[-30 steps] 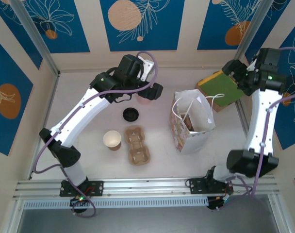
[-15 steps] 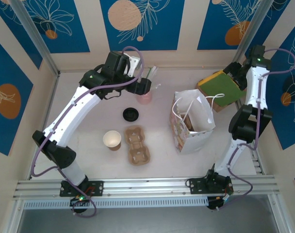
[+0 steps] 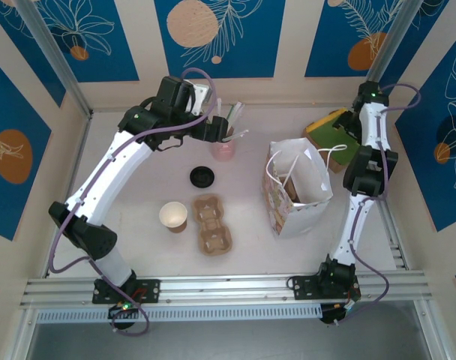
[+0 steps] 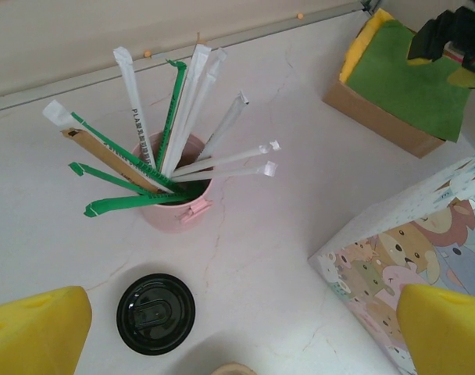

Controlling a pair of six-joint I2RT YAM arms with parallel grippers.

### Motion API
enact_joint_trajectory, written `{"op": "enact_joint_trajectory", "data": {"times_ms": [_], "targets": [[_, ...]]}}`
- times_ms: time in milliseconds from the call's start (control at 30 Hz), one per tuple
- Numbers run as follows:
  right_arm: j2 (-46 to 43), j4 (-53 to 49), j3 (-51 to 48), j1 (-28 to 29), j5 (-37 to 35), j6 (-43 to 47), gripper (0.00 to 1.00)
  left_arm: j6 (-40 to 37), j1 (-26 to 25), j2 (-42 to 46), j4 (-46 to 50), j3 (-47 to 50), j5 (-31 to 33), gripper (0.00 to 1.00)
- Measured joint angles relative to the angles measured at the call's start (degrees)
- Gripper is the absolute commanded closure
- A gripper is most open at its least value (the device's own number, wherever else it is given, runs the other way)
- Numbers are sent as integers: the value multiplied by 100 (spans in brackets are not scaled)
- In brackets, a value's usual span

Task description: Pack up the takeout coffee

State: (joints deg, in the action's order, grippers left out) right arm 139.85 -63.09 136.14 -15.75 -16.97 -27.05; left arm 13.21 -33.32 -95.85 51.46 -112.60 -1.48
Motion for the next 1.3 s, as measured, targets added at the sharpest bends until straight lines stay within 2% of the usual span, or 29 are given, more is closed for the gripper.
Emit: {"op": "enact_joint_trajectory", "data": {"times_ms": [433,533,633,800,867,967,1000,1067,1167,1233,1300], "targets": [[581,-66,389,175,-413,295,7,2,57,-162,42,-72,0,0],[584,-79,389,177,-428,326,16,2,63,-168,44,-72,-2,0],[586,-81,389,177,-431,348,19,4,72,-173,44,-72,-2,0],[586,-81,374,177,-426,382,32,26,92,-175,44,-72,-9,0],[584,-81,367,177,-426,400,42,44,96,-175,42,-72,-33,0],[581,-81,367,177,-426,409,46,46,98,-175,42,-72,-61,0],[577,-79,361,175,-428,404,53,46,101,-175,42,-72,-70,0],[553,-81,345,175,-431,424,60,48,109,-175,42,-72,-92,0],[398,-81,195,175,-431,407,63,70,125,-175,42,-70,-114,0],[247,-83,96,177,-450,409,71,94,129,-175,39,-70,-133,0],[74,-81,7,177,-468,424,89,127,133,-175,39,-70,-155,0]]}}
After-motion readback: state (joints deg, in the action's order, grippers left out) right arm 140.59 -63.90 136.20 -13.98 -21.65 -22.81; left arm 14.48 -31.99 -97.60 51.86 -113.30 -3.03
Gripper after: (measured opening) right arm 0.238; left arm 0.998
